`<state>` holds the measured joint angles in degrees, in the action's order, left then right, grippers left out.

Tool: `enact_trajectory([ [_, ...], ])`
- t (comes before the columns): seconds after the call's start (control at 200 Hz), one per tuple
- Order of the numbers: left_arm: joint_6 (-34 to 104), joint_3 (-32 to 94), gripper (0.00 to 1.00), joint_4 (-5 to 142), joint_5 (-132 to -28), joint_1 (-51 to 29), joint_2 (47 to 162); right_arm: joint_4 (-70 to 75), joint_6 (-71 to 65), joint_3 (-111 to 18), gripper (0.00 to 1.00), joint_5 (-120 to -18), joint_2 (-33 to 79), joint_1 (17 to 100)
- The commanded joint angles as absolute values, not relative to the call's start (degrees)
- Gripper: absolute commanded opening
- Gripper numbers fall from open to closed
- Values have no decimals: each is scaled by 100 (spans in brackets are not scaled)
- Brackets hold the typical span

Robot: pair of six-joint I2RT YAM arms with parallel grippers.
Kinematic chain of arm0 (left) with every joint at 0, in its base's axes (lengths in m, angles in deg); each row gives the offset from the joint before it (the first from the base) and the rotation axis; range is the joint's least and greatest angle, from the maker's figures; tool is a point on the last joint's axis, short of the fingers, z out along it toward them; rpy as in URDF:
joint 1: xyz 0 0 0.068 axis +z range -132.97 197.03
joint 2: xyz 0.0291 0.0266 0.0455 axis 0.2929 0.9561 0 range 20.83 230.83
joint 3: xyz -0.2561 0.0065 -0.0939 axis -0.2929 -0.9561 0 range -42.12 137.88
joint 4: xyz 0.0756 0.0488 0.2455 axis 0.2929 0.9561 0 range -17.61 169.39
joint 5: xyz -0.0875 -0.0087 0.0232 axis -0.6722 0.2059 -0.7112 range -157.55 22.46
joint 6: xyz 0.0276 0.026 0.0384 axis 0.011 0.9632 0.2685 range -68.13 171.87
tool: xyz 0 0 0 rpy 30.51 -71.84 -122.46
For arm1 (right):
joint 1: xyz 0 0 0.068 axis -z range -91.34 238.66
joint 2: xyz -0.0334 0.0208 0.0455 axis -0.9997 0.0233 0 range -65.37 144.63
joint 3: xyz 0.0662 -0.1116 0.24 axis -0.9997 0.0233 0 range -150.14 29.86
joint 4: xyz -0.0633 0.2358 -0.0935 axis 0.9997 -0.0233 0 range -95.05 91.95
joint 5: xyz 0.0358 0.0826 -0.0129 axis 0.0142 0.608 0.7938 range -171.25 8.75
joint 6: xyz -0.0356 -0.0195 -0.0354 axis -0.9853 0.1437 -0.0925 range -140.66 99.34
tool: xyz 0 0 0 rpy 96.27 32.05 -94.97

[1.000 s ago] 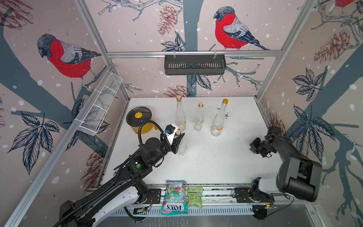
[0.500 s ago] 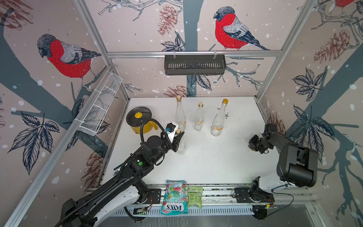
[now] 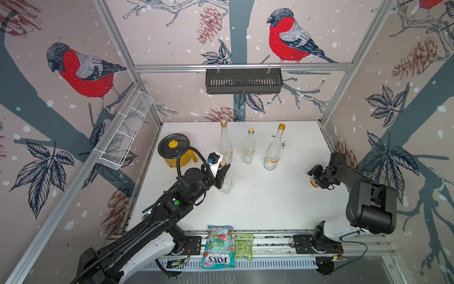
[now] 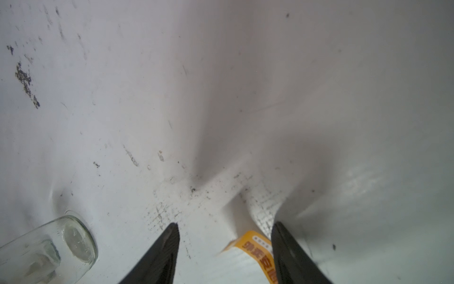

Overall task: Remove the label from the bottle
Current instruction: Place the label at the center of the board, then pick up the bottle from the center of the board.

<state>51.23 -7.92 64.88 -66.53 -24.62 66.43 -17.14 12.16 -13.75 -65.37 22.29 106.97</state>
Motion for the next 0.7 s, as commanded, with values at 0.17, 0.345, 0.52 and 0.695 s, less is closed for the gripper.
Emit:
enact_trajectory([
  [0.17,5141,-686,0,6012,-6864,-2436,6668,-1792,855,-1491,85,-7480,1419,9896],
  [0.345,5186,-578,0,6073,-7041,-2437,6698,-1439,534,-1626,100,-7894,669,8984],
  [0.52,5222,-489,0,6129,-7130,-2437,6698,-1073,47,-1603,99,-7560,26,8700],
  [0.695,5240,-413,0,6210,-7224,-2436,6749,-328,-600,-1197,100,-6727,-947,8519],
])
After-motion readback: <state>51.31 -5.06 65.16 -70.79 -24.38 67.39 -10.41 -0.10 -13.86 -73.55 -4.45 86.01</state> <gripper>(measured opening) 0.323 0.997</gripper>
